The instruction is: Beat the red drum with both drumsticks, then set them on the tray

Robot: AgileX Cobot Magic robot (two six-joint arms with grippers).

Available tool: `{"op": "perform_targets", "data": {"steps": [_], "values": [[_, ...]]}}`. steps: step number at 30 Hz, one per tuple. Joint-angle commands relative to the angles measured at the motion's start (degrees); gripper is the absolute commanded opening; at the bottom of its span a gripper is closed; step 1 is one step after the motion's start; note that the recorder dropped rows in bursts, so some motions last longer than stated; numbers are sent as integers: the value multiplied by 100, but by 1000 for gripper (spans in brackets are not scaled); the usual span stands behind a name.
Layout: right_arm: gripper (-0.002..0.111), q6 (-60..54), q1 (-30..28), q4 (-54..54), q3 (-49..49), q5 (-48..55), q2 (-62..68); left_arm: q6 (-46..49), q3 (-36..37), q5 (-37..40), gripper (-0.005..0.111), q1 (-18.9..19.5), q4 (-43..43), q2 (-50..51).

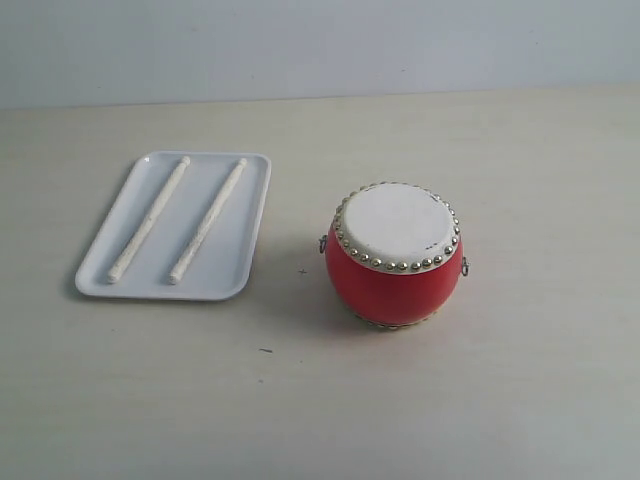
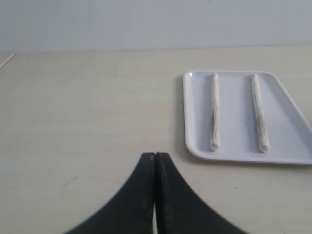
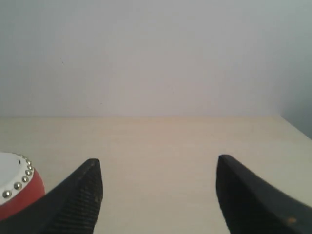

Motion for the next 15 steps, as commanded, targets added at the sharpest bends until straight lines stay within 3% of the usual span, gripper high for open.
{"op": "perform_targets", "data": {"steps": [1, 8, 15], "values": [[63, 31, -34, -73, 19, 498, -74, 4, 16, -30, 0, 5, -12, -31], [63, 41, -34, -73, 19, 1158, -74, 4, 16, -30, 0, 5, -12, -31], [63, 28, -34, -8, 19, 1127, -74, 4, 16, -30, 0, 5, -12, -31]]}}
